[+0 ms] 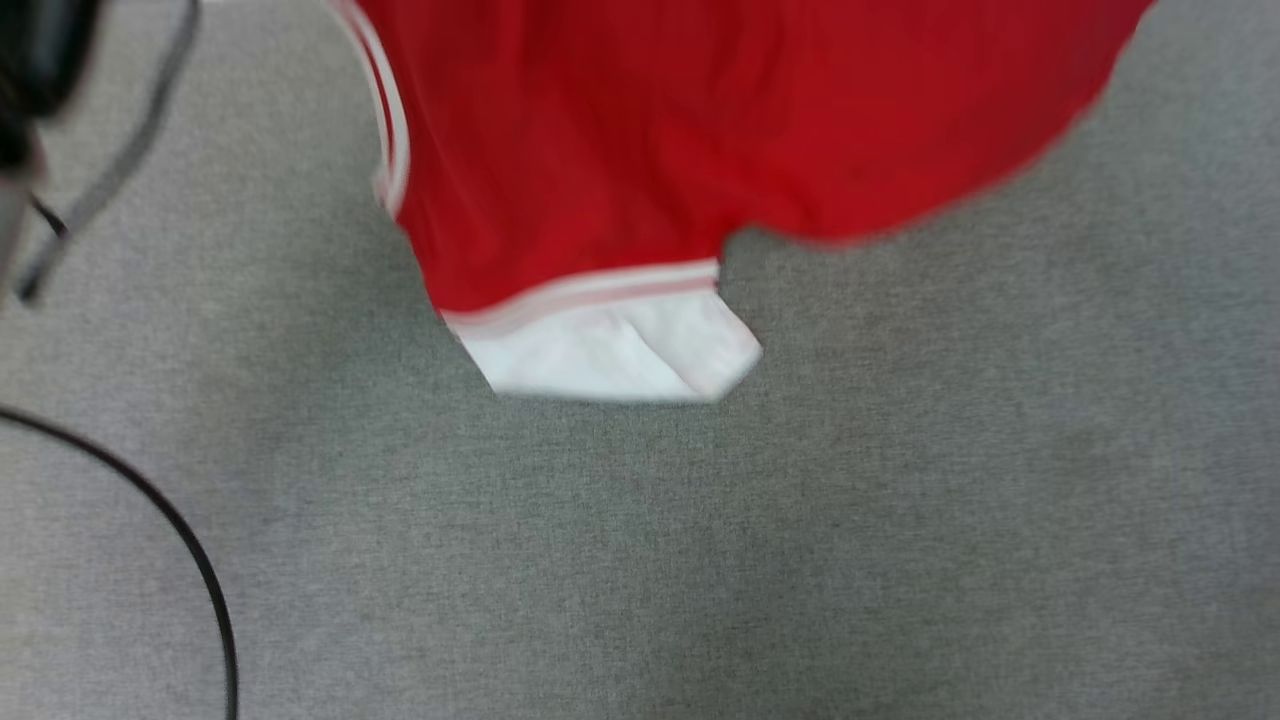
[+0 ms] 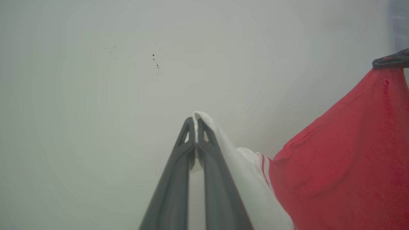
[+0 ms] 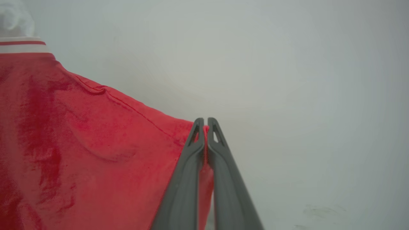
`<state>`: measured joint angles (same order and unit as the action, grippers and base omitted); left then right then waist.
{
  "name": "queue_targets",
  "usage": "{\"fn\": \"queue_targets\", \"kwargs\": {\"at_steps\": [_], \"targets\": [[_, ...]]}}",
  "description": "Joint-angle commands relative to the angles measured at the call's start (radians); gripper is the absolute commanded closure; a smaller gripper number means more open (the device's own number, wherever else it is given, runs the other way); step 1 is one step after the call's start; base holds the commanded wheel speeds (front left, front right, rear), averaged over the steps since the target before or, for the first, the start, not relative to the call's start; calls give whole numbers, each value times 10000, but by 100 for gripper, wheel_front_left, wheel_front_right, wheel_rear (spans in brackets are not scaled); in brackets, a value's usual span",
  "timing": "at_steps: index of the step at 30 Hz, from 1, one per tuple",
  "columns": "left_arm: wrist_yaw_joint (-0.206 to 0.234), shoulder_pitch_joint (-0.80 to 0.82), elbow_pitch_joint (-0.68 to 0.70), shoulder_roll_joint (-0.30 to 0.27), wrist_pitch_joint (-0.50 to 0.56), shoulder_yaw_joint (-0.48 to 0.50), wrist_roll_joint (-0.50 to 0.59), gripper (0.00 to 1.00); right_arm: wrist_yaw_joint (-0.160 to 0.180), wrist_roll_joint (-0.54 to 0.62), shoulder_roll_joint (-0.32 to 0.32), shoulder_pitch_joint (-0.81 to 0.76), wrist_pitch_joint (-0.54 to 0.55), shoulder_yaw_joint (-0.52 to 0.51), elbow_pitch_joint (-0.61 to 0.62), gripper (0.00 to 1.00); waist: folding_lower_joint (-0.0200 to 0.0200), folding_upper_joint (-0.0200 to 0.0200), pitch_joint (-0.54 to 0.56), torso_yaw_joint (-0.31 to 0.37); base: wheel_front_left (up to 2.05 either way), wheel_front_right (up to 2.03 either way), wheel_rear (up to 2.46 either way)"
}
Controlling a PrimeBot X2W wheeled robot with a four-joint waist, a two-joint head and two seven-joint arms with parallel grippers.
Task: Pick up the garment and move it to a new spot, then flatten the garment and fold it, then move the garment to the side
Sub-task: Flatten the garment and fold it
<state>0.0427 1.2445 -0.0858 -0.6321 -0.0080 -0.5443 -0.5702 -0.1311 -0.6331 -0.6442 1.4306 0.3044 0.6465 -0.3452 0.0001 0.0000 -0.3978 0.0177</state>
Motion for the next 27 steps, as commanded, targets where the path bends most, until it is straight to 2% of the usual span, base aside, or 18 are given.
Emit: {"fn": "queue_targets", "kwargs": {"at_steps": [1, 10, 16, 21, 27], "targets": [[-190, 753, -386, 107, 64, -1, 152, 100, 7, 243, 195, 551, -66, -166, -263, 100, -1, 0, -433, -45, 0, 0, 0], [-1008, 4622, -2591, 796, -16, -2, 690, 100, 7, 1375, 886, 3279, -312, -456, -1849, 100, -1, 0, -1420, -241, 0, 0, 0], [-1349, 6596, -3908, 1246, -420, -116, 968, 100, 7, 1674, 1325, 4751, -721, -428, -2868, 100, -1, 0, -1810, -421, 0, 0, 0], [-1535, 6989, -4832, 1486, -842, -357, 933, 100, 7, 1606, 1569, 4990, -1136, 6, -3645, 100, -1, 0, -1951, -491, 0, 0, 0], [-1655, 5933, -5832, 1372, -1422, -679, 584, 100, 7, 1234, 1692, 3906, -1677, 1016, -4007, 100, -1, 0, -1864, -380, 0, 0, 0]]}}
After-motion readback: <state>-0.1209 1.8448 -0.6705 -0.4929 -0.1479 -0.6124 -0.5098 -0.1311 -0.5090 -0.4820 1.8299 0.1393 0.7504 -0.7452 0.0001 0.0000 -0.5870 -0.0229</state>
